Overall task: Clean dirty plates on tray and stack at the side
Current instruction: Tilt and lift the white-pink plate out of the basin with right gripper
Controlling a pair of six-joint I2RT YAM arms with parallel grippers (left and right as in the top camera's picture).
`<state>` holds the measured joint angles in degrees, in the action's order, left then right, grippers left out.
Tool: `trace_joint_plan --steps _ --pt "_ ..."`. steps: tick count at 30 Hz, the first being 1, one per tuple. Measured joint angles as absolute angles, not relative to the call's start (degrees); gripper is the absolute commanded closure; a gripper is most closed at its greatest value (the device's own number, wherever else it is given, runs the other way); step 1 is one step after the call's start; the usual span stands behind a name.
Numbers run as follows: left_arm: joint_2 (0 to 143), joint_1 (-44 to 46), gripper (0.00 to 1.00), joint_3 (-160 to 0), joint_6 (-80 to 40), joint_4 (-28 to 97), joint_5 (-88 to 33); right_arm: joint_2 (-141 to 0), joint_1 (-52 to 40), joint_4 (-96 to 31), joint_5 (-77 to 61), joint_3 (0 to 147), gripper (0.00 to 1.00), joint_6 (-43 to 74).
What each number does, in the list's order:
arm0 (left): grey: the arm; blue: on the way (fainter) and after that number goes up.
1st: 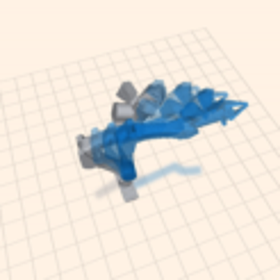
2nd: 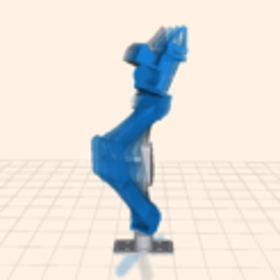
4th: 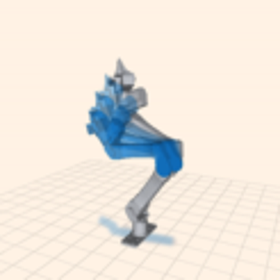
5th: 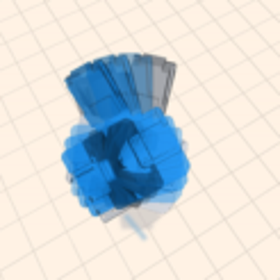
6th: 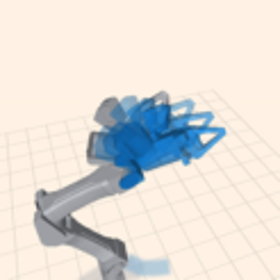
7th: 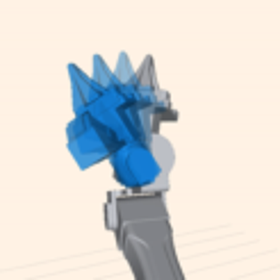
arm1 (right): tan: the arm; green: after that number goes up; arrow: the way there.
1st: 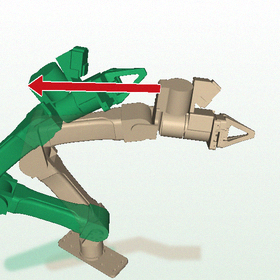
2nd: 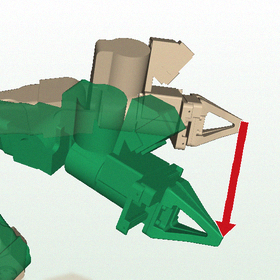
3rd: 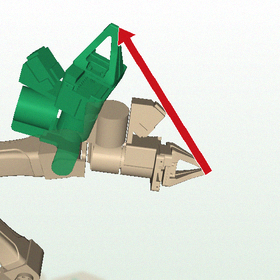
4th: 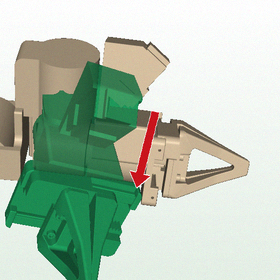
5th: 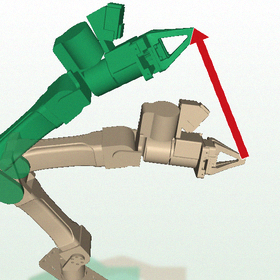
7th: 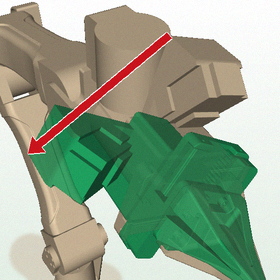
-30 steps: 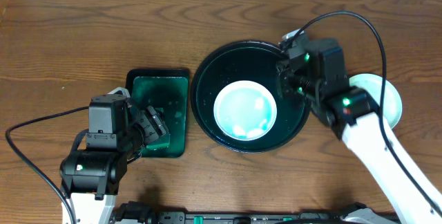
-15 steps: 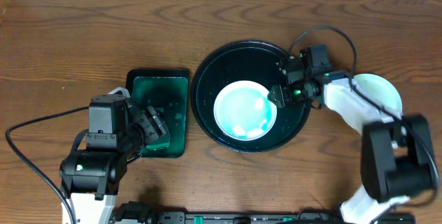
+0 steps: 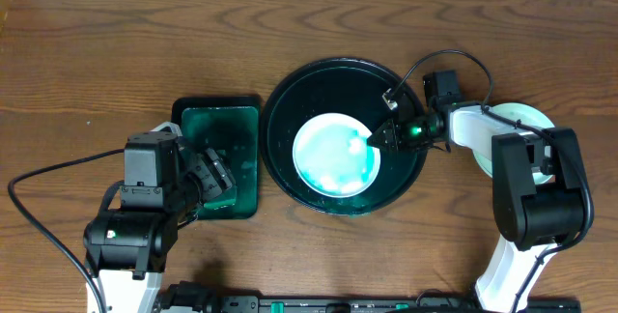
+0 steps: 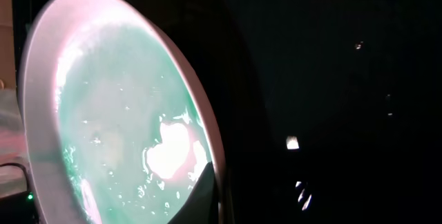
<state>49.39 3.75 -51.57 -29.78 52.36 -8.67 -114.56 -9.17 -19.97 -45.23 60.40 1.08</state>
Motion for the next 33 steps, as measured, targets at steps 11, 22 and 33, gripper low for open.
trace_joint_plan --steps 11,22,33 --pt "49.39 3.75 0.21 -51.57 -29.78 52.38 -8.67 -96.01 -12.01 -19.66 -28.01 59.61 0.99 1.26" --pt "49.39 3.75 0.21 -51.57 -29.78 52.38 -8.67 -77.82 -38.13 -18.55 26.00 59.61 0.99 -2.00" --pt "49.39 3.75 0.21 -51.57 -29.78 52.40 -8.67 -77.97 -54.11 -6.26 60.25 59.59 0.99 -15.99"
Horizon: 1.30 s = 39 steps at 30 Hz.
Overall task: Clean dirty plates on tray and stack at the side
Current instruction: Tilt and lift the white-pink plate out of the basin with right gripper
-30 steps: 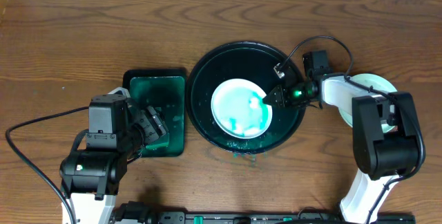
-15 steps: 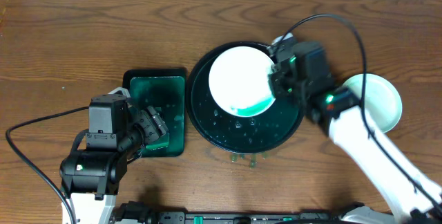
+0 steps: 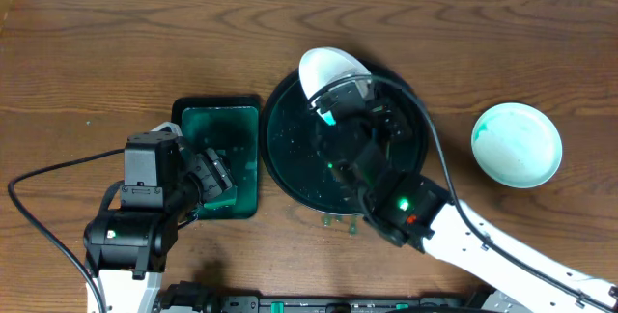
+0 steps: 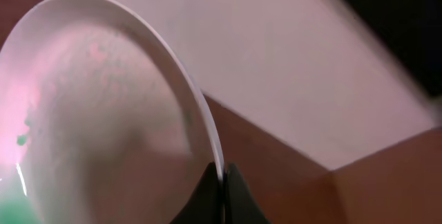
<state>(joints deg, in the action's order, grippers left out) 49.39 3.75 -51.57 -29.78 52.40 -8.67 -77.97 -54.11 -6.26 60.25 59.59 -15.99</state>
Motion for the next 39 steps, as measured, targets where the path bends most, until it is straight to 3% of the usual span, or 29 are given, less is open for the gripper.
trace_joint_plan --steps 9,18,35,39 --pt "49.39 3.75 0.21 -51.57 -29.78 52.40 -8.67 -77.97 -55.42 -0.08 67.77 59.59 0.99 -26.06" --pt "49.39 3.75 0.21 -51.57 -29.78 52.40 -8.67 -77.97 -55.44 0.82 69.08 59.59 0.99 -28.88" --pt "49.39 3.75 0.21 -51.57 -29.78 52.40 -8.67 -78.61 -54.13 -1.87 69.28 59.61 0.99 -23.99" --pt "49.39 3.75 0.21 -51.57 -29.78 52.45 -8.67 -78.72 -51.37 -7.73 68.58 59.59 0.99 -21.02"
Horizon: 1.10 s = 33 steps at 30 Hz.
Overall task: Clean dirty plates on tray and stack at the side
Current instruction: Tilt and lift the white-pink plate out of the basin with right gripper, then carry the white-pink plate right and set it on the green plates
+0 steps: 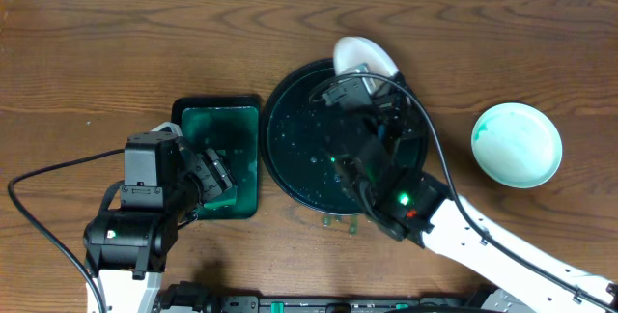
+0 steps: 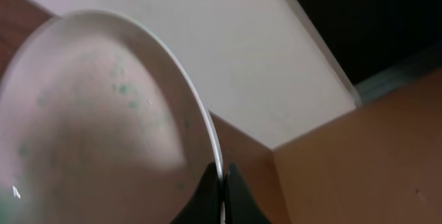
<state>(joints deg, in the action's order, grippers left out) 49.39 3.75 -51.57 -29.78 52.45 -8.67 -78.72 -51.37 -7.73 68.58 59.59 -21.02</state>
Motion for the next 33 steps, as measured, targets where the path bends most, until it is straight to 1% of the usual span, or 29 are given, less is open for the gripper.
trace_joint_plan --steps 4,8,10,15,18,20,23,26,27,28,29,30,31,32,33 --pt "49.39 3.75 0.21 -51.57 -29.78 52.45 -8.67 -78.74 -49.80 -13.80 64.84 59.61 0.99 -12.99" --pt "49.39 3.75 0.21 -51.59 -29.78 52.47 -8.69 -78.74 -43.99 -22.96 51.81 59.57 0.99 2.17" --pt "49.39 3.75 0.21 -51.59 -29.78 52.49 -8.67 -78.74 -38.57 -25.98 42.72 59.55 0.99 10.70" --pt "49.39 3.75 0.21 -51.59 -29.78 52.49 -8.67 -78.70 -19.11 -29.39 18.02 59.53 0.99 23.44" --pt "49.39 3.75 0.21 -51.59 -29.78 52.49 -8.67 -78.56 -7.29 -33.82 8.93 59.53 0.99 27.66" --pt "49.39 3.75 0.21 -51.59 -29.78 52.47 -8.67 -78.56 0.56 -37.39 5.69 59.53 0.99 29.58" --pt "49.39 3.75 0.21 -51.59 -29.78 52.49 -8.69 -78.61 11.46 -42.74 4.32 59.53 0.99 31.44" --pt "49.39 3.75 0.21 -51.59 -29.78 52.47 -8.67 -79.44 22.52 -45.63 4.27 59.51 0.99 32.71" --pt "49.39 3.75 0.21 -51.59 -29.78 52.47 -8.67 -79.85 24.86 -45.93 3.90 59.51 0.99 32.84" --pt "49.39 3.75 0.21 -51.59 -29.78 52.47 -8.67 -80.42 27.38 -46.22 3.36 59.48 0.96 32.86" --pt "49.39 3.75 0.21 -51.59 -29.78 52.47 -8.69 -81.08 29.41 -46.30 2.79 59.46 0.76 32.80" --pt "49.39 3.75 0.21 -51.59 -29.78 52.47 -8.69 -81.82 31.18 -46.09 1.85 59.44 0.46 32.51" --pt "49.39 3.75 0.21 -51.59 -29.78 52.47 -8.69 -82.30 32.05 -45.80 0.99 59.42 0.30 31.81" --pt "49.39 3.75 0.21 -51.59 -29.78 52.47 -8.67 -82.87 32.58 -45.52 -0.34 59.42 0.25 30.79" --pt "49.39 3.75 0.21 -51.59 -29.78 52.47 -8.69 -83.31 32.69 -45.60 -1.98 59.42 0.23 29.76"
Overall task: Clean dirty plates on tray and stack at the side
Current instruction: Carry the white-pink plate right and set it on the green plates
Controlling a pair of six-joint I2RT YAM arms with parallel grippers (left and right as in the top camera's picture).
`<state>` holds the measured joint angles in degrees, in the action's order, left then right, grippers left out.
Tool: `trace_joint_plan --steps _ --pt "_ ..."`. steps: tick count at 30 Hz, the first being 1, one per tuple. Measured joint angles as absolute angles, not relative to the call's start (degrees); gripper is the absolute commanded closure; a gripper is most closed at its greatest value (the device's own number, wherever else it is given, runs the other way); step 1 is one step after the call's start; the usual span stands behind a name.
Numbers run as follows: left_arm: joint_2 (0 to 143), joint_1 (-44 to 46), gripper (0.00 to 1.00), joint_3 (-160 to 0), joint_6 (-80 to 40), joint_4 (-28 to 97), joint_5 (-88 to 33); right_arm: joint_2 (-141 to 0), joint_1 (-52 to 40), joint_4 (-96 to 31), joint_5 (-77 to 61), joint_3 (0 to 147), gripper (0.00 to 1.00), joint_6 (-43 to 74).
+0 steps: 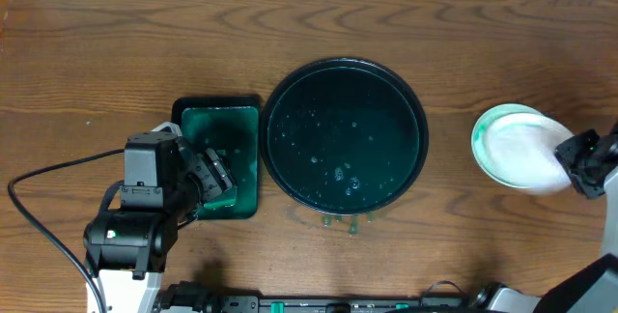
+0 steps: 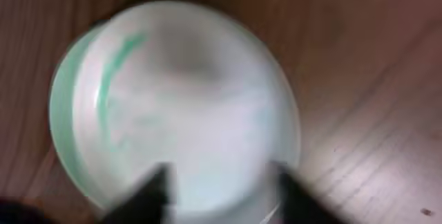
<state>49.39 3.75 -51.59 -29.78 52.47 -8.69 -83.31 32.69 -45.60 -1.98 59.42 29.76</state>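
The white plate (image 1: 522, 152) lies on top of a green-smeared plate (image 1: 482, 135) on the table at the right. The right wrist view, blurred, looks down on the white plate (image 2: 200, 106), with the lower plate's green rim (image 2: 65, 103) showing at its left. My right gripper (image 2: 222, 198) stands open at the plate's near edge, its dark fingers (image 2: 155, 195) wide apart and holding nothing. Overhead, this gripper (image 1: 582, 163) is by the stack's right side. The black round tray (image 1: 346, 63) holds only droplets. My left gripper (image 1: 214, 180) is over the green basin (image 1: 220, 120).
The teal basin of liquid sits just left of the tray. Green specks lie on the table at the tray's front edge (image 1: 343, 221). The left arm's cable runs along the left side of the table.
The white plate, held on edge over the tray's far rim, now lies flat on the green-smeared plate at the right. My right gripper has let it go and stands open.
The plate lay in the tray covered in teal suds, my right gripper on its right edge. Then the gripper held it on edge over the tray's far rim, mostly white. By now it rests on the other plate at the right. The left arm stayed still.
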Motion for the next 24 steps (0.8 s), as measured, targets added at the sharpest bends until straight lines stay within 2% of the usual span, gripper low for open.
trace_joint_plan --steps 5,9,10,11,12,13,14,15,16,24 --pt "49.39 3.75 0.21 -51.59 -29.78 52.47 -8.67 -82.56 32.42 -47.72 -10.81 59.42 0.32 24.32" --pt "49.39 3.75 0.21 -51.59 -29.78 52.45 -8.67 -75.26 30.06 -48.69 -22.57 59.46 0.39 16.51" --pt "49.39 3.75 0.21 -51.59 -29.78 52.45 -8.67 -72.95 29.12 -48.58 -25.21 59.53 0.49 14.70" --pt "49.39 3.75 0.21 -51.59 -29.78 52.45 -8.67 -70.02 27.81 -48.27 -27.90 59.57 0.67 12.56" --pt "49.39 3.75 0.21 -51.59 -29.78 52.47 -8.67 -67.46 26.65 -48.18 -29.93 59.68 0.77 11.07" --pt "49.39 3.75 0.21 -51.59 -29.78 52.45 -8.67 -64.49 25.15 -48.18 -31.81 59.90 0.79 9.98" --pt "49.39 3.75 0.21 -51.59 -29.78 52.47 -8.67 -61.21 23.44 -48.27 -33.65 60.18 0.73 8.88" --pt "49.39 3.75 0.21 -51.59 -29.78 52.47 -8.67 -58.94 22.22 -48.49 -34.65 60.38 0.42 8.45" --pt "49.39 3.75 0.21 -51.59 -29.78 52.47 -8.67 -56.23 20.60 -48.95 -35.59 60.55 0.01 7.73" --pt "49.39 3.75 0.21 -51.59 -29.78 52.47 -8.67 -46.04 14.72 -50.22 -38.09 60.71 0.01 6.72"
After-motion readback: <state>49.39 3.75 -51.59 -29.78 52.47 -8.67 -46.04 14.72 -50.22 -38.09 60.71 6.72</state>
